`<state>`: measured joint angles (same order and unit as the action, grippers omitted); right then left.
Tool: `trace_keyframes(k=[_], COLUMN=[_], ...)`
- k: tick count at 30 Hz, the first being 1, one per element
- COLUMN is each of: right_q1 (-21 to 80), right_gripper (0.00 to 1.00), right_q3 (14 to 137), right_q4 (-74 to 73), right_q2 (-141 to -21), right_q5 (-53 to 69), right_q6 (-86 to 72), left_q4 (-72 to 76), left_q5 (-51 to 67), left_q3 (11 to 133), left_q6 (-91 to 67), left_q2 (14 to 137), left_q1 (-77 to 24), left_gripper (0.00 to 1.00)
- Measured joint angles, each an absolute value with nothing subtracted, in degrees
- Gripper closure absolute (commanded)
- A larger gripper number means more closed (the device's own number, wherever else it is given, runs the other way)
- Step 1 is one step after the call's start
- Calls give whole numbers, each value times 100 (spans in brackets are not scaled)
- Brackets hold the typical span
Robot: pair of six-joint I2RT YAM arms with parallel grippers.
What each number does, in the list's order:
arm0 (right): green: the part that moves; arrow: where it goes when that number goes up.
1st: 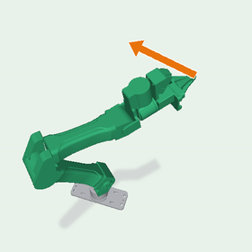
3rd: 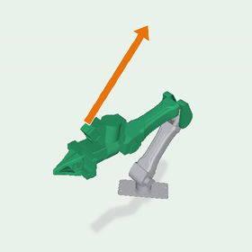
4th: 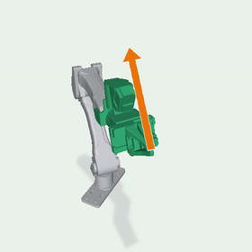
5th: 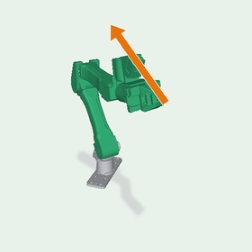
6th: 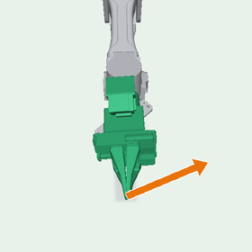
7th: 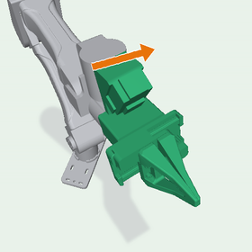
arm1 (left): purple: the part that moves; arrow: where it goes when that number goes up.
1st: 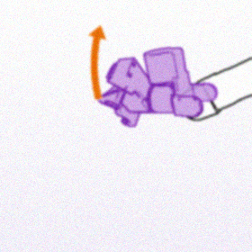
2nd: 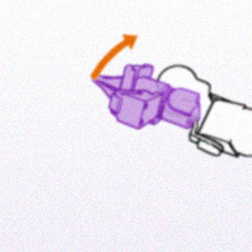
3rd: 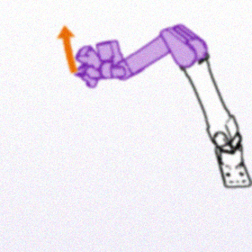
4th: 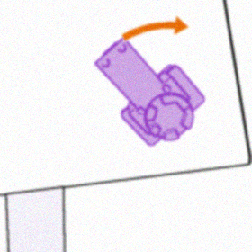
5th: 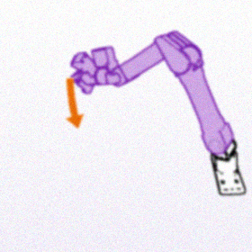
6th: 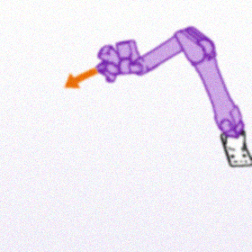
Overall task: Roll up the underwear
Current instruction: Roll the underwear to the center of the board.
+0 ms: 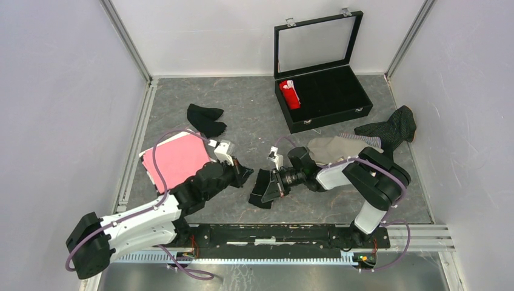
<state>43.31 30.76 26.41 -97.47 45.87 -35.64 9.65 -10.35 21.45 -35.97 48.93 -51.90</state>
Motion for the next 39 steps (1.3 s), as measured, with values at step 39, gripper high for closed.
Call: trace_keyframes(k=[39], right_q1=[3638], right_gripper=[68], right_q3=[3728], right_q4=[1938], right_q2=[-10407], right_q5=[4882], right_q6=[-3273], left_q4=[1739], left_q5=[285], left_q3=[1992], left_q6=[-3544], left_q2=[6923], left_q1=[-5371], left_gripper=[98])
